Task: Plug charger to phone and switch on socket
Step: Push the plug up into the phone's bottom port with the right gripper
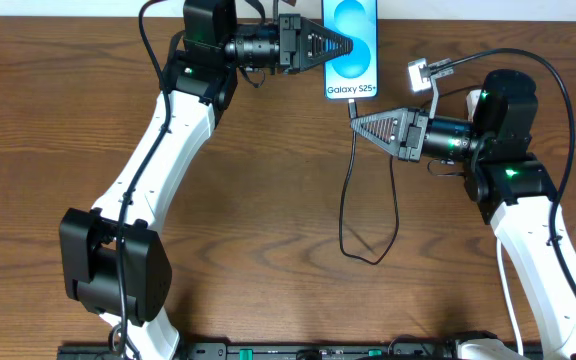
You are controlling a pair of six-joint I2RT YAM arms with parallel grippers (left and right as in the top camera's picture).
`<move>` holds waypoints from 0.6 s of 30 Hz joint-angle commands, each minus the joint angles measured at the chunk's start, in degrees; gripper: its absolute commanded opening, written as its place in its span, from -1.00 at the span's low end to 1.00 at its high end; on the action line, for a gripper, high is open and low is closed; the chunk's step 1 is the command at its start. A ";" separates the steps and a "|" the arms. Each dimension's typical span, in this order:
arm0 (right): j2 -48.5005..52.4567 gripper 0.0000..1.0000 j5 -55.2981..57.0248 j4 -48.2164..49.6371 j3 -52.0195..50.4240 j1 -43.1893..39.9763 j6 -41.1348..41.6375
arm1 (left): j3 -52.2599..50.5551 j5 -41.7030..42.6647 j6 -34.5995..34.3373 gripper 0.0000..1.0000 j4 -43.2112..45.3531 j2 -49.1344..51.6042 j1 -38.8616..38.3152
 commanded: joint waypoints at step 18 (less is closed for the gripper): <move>-0.83 -0.98 5.01 5.79 0.81 1.33 4.96 | 0.72 2.54 0.31 -0.85 0.46 -1.60 -0.48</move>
